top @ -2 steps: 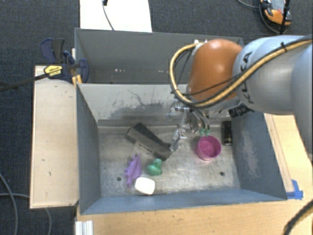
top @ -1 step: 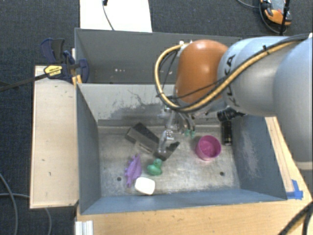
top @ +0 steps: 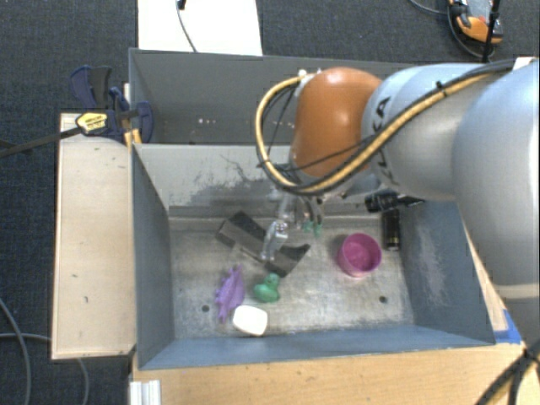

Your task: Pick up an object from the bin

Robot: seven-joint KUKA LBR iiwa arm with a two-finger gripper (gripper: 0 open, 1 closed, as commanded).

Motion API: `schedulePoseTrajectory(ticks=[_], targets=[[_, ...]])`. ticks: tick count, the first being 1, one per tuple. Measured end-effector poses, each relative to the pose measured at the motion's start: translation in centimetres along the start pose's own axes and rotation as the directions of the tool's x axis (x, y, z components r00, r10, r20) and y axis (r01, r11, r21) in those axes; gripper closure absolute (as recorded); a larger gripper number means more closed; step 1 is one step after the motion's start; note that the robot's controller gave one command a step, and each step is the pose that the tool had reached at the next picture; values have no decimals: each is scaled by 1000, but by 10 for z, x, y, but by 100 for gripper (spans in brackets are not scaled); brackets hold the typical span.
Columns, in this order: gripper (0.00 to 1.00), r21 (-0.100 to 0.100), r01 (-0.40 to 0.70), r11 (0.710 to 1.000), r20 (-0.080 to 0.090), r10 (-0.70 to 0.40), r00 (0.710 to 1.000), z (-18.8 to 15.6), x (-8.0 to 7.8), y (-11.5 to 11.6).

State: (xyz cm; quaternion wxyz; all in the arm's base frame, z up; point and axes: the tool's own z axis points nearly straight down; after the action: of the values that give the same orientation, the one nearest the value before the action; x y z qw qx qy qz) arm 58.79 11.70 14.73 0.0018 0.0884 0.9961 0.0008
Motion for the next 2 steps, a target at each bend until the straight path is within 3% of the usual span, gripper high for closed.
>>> schedulePoseTrajectory(ticks=[1, 2], targets=[[0, -1, -123, 992, 2, 123, 992, 79, 16, 3], [100, 9, -334, 943, -12, 334, 942, 74, 6, 4]])
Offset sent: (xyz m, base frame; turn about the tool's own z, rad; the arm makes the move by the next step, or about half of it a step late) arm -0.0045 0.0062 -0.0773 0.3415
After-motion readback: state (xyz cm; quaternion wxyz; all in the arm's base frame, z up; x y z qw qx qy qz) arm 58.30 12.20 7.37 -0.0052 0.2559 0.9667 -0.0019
